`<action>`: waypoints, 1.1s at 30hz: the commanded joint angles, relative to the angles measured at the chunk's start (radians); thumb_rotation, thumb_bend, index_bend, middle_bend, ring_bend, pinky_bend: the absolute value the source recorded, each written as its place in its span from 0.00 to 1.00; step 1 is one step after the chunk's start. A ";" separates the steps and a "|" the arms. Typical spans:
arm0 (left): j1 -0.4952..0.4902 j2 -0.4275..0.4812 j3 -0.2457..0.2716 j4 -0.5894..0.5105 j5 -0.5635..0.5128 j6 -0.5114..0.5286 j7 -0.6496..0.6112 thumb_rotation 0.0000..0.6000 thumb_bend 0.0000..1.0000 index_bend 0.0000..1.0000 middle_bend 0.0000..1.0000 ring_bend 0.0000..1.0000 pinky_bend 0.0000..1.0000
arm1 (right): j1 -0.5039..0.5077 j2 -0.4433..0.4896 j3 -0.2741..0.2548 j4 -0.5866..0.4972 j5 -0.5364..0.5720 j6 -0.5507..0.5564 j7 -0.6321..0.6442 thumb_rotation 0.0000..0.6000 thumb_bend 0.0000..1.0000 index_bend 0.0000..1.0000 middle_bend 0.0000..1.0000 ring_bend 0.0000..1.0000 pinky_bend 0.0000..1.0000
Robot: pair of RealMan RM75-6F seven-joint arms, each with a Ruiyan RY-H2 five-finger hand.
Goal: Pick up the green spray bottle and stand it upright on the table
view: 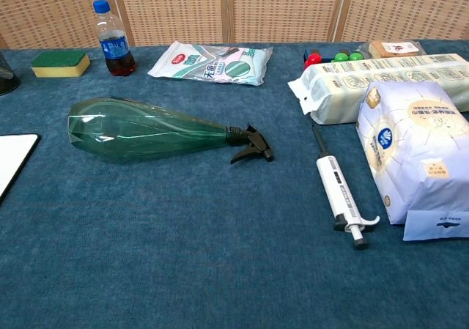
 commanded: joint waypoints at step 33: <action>-0.514 -0.123 -0.193 -0.160 -0.380 -0.502 0.485 1.00 0.30 0.21 0.19 0.11 0.20 | -0.056 0.008 -0.029 -0.012 -0.104 0.102 0.081 1.00 0.35 0.17 0.26 0.07 0.14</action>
